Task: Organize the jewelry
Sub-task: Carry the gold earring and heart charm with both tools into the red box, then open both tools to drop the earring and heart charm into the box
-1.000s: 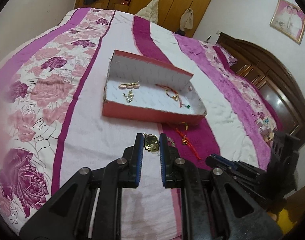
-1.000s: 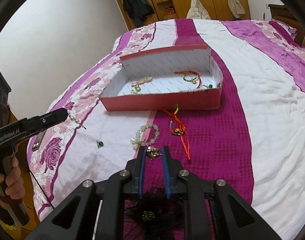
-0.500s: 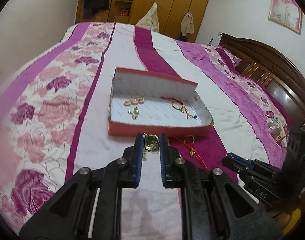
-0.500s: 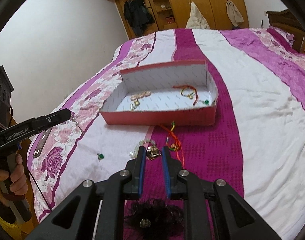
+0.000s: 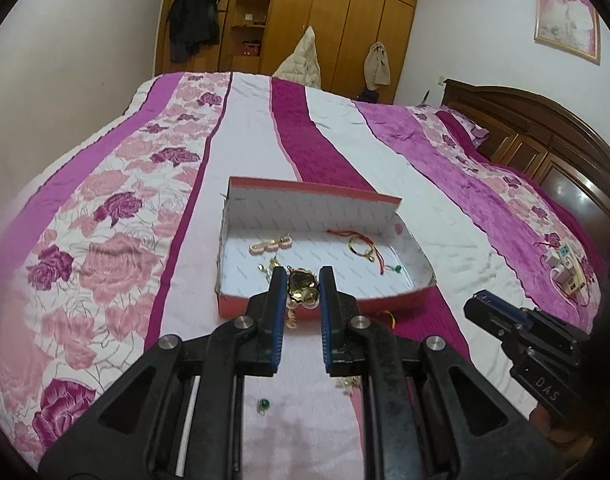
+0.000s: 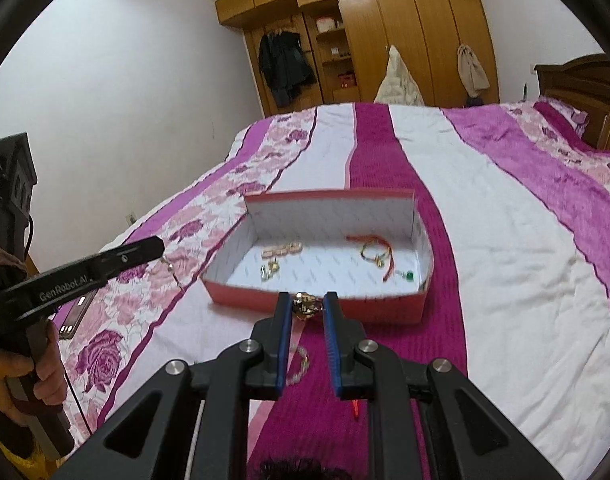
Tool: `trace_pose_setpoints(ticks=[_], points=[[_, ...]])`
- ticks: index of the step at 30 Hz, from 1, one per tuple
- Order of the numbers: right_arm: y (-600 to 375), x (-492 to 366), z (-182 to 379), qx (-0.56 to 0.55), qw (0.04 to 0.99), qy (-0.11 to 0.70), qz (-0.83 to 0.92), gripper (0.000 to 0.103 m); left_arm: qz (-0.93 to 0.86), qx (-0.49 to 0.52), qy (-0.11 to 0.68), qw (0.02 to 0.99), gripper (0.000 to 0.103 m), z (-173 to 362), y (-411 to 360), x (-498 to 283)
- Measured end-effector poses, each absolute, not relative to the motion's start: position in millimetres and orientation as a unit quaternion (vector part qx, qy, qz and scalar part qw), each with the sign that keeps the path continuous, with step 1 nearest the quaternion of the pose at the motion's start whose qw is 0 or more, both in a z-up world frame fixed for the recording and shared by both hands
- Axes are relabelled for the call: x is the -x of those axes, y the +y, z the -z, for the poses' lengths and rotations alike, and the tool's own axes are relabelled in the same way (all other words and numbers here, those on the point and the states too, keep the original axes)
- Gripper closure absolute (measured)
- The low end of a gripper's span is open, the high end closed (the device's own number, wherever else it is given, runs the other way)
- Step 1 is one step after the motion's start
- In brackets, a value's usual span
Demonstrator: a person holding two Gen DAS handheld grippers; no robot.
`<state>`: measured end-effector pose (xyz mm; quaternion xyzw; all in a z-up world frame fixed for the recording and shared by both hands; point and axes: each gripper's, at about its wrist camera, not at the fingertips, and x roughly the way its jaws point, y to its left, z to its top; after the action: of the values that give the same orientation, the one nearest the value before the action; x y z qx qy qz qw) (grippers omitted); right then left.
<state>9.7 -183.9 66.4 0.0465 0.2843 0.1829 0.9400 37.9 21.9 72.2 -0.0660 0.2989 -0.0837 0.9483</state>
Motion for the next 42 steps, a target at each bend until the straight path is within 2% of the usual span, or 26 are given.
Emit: trace_pose_setpoints(ticks=[22,42], points=[[-175,-94,-86,-0.022,0.97,0.202,-0.134,0.085,0.029,0.039,0.239,0.97,0.095,-70,21,-112],[-196,-190,1,-0.031,0.937,0.339,-0.085,0.085,0.021,0.039,0.364,0.93,0.095,13,20,-176]])
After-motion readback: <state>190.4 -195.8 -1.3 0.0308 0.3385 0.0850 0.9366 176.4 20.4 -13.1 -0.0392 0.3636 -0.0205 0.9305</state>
